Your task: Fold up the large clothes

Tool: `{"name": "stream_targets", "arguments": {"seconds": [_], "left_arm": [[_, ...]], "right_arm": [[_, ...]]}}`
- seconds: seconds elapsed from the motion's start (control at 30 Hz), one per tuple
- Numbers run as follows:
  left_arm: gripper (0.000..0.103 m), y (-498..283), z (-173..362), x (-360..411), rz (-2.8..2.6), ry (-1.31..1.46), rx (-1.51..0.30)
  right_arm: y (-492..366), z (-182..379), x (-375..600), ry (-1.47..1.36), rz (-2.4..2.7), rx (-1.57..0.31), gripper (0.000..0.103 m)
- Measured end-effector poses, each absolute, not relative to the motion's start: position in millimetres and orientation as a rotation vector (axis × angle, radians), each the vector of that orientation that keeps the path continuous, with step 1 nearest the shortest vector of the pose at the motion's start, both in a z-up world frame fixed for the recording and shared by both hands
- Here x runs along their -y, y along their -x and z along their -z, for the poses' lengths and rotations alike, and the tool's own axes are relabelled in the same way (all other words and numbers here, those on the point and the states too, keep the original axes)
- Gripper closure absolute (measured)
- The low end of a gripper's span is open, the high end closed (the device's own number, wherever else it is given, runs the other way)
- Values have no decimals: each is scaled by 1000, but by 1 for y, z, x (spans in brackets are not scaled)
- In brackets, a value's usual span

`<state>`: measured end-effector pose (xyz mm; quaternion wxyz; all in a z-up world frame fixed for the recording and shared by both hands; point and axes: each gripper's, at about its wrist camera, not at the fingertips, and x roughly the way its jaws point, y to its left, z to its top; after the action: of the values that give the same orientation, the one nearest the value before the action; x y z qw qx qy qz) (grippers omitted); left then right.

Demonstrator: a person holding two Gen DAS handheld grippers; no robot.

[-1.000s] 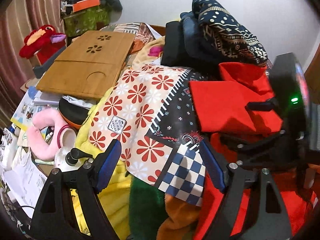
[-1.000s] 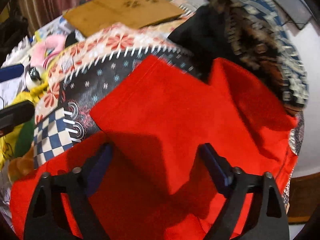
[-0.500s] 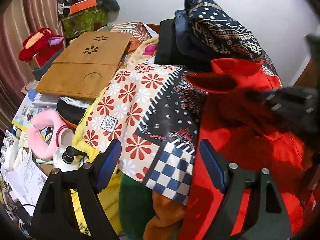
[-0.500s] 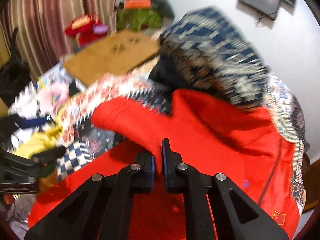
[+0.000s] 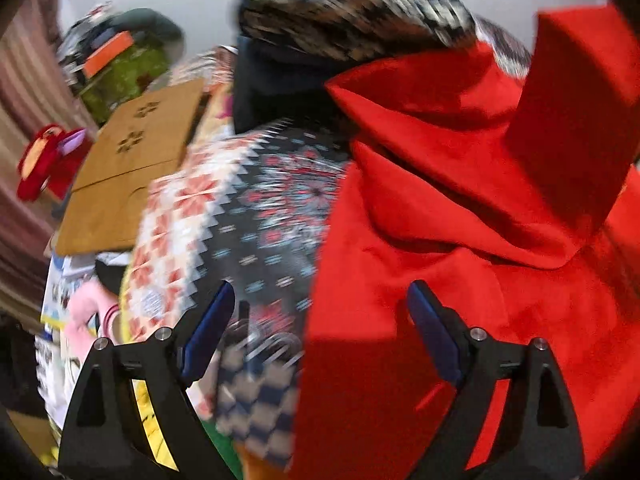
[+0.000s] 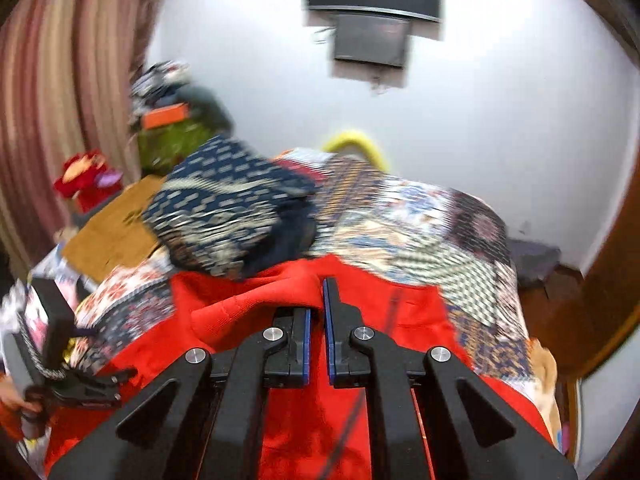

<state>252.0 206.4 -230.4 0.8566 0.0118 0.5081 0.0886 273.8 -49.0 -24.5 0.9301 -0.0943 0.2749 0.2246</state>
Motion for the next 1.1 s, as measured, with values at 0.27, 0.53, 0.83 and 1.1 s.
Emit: {"name": "stream_targets", "arguments": {"seconds": [0.27,0.53,0.83,1.1], "left_arm": [[15,-302,260,-194,-231,-46,-1102],[15,-314,242,-231,-418,96,-959],[15,-298,234,-250,-473,189,-898],[14,-293,254,-257,-502,219,-945]], "right_arm": [[-297,40,156,-9,-265,-647,98],[-294,97,214,-46,-141,-831,98],[-273,129,242,-120,-120,-930,98],[-254,135,265,-136,-71,-968,98]]}}
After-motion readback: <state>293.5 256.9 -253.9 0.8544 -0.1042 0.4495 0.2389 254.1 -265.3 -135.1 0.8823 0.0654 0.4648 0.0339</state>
